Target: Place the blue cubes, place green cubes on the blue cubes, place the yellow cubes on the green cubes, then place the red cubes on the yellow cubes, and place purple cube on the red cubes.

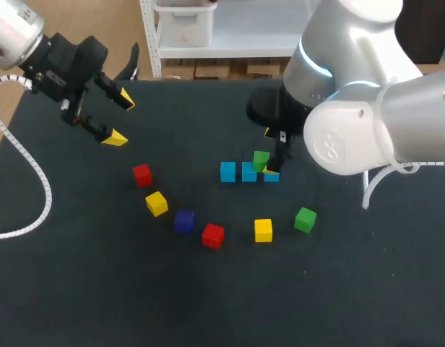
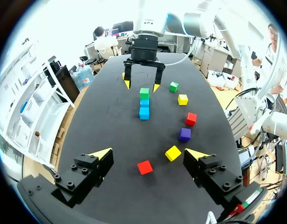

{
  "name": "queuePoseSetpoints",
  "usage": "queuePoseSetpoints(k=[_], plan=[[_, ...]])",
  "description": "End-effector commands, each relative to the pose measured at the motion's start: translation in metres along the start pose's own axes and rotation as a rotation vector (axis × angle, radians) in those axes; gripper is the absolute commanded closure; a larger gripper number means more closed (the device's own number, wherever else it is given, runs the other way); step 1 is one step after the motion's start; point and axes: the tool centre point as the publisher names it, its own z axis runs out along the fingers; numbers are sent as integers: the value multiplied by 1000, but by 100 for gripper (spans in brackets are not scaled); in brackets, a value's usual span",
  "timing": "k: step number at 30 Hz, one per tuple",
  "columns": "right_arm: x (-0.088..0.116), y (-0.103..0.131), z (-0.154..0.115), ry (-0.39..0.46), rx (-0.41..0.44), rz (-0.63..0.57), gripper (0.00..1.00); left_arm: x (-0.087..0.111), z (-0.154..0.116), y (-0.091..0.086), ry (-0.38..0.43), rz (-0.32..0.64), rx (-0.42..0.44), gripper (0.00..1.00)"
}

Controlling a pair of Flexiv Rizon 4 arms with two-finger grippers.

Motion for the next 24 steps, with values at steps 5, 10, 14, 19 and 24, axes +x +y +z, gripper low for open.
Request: queuePoseSetpoints(k=[5,10,14,19,24], plan=[[-4,-3,0,-5,8,-13,0,1,0,0,-3,3,-1,0],[-3,-4,-1,-5,8,-17,0,1,0,0,-3,3,-1,0],[-2,-5,-1,-3,11,-18,0,1,0,0,-3,3,-1,0],[-1,-7,-2,0,14,-19,0,1,0,0,-3,3,-1,0],[-1,-8,-2,-1,16,-21,0,1,0,0,-3,3,-1,0]])
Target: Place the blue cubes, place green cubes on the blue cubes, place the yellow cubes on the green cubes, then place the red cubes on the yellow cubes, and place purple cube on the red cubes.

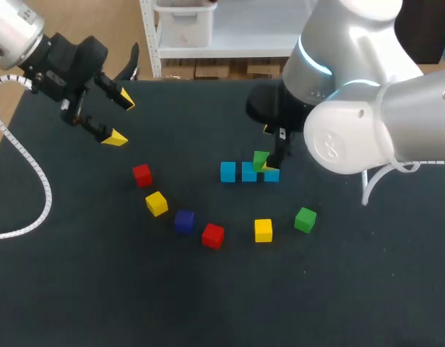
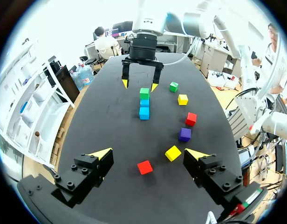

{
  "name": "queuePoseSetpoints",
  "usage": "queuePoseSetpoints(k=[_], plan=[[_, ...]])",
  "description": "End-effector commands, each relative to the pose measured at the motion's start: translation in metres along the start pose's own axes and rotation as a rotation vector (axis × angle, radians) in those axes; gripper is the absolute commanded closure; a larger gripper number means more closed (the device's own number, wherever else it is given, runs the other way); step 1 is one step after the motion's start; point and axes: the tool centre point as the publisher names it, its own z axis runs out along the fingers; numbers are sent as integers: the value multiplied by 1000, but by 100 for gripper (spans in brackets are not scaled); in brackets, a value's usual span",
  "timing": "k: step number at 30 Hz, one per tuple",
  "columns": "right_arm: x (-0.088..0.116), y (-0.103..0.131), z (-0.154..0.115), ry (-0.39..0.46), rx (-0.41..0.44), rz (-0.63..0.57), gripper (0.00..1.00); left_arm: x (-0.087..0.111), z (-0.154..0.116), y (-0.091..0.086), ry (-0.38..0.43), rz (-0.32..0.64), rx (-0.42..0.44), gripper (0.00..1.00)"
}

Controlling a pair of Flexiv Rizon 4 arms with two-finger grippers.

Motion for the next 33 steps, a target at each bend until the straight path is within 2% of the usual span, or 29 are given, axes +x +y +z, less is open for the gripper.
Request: queuePoseSetpoints(k=[1,33], plan=[[0,-1,0,-1,-1,-1,0,1,0,0,-3,3,-1,0],[0,-7,4,-4,-1,1,0,1,0,0,-3,3,-1,0]])
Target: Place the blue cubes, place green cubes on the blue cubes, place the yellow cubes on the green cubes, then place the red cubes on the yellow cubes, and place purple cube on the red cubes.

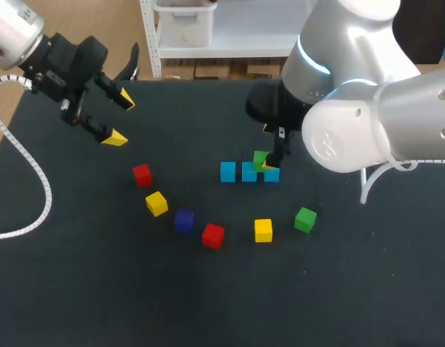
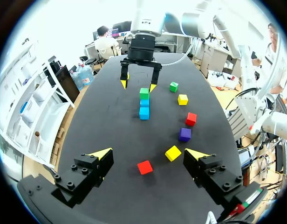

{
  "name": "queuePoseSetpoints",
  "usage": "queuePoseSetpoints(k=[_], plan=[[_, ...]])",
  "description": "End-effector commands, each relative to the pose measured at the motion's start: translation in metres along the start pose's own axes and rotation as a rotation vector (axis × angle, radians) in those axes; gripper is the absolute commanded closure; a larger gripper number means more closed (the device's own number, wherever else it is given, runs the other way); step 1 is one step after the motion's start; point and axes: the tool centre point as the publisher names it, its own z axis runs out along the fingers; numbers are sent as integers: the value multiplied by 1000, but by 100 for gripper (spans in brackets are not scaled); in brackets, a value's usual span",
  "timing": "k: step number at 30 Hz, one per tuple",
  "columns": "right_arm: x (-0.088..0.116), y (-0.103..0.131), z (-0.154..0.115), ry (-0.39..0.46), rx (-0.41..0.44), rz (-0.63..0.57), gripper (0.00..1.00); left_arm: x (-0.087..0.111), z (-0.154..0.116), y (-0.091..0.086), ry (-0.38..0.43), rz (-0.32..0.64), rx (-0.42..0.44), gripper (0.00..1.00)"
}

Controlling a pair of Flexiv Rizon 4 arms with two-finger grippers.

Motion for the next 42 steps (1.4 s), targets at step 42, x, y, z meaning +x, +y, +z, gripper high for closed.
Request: queuePoseSetpoints(k=[42], plan=[[100,40,-62,-450,26,34,0,1,0,0,-3,3,-1,0]])
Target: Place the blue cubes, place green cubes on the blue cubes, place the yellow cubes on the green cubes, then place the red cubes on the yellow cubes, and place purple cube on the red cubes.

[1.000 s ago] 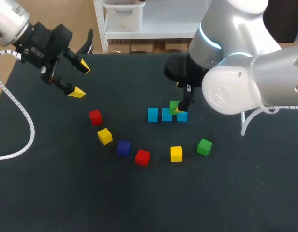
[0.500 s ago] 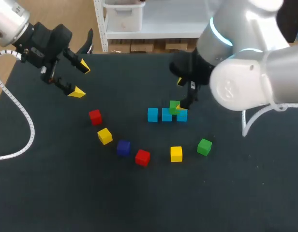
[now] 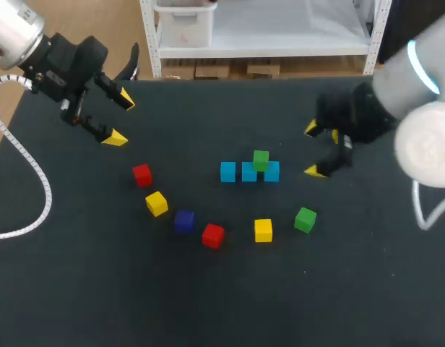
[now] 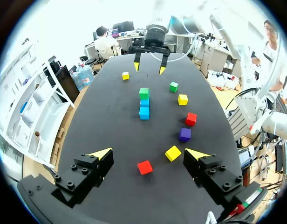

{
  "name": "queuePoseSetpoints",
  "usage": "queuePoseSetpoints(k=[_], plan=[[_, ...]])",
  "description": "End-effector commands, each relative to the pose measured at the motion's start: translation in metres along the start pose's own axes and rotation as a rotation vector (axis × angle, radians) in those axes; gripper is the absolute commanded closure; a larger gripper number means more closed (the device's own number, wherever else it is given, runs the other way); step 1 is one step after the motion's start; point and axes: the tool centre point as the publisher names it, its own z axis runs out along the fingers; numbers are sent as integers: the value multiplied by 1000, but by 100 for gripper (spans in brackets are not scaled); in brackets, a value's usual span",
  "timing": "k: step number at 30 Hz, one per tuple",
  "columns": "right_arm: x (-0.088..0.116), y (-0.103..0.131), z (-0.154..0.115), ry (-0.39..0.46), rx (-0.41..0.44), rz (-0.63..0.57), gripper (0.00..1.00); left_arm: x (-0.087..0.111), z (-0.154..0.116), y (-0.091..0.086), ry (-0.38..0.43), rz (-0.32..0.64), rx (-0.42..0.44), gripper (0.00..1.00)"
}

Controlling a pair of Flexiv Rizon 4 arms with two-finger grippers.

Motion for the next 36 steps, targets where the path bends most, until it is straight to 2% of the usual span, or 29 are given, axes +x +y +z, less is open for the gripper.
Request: queuePoseSetpoints(k=[1,7,16,21,25,27,29,32,36], plan=[[30,7,-19,-158,9,22,0,1,0,0,-3,3,-1,0],[54,13,-33,-203,8,11,0,1,0,0,-3,3,-1,0],[81,17,-46,-197,-10,22,0,1,0,0,-3,3,-1,0],[87,16,-49,-199,-27,14,0,1,0,0,-3,3,-1,0],[80,25,-45,-181,-121,-115,0,1,0,0,-3,3,-1,0],[74,30,-41,-138,-154,-186,0,1,0,0,-3,3,-1,0],[67,38,-36,-105,-179,-283,0,1,0,0,-3,3,-1,0],[57,48,-34,-102,-199,-425,0,1,0,0,-3,3,-1,0],[46,59,-24,-31,-270,-623,0,1,0,0,-3,3,-1,0]])
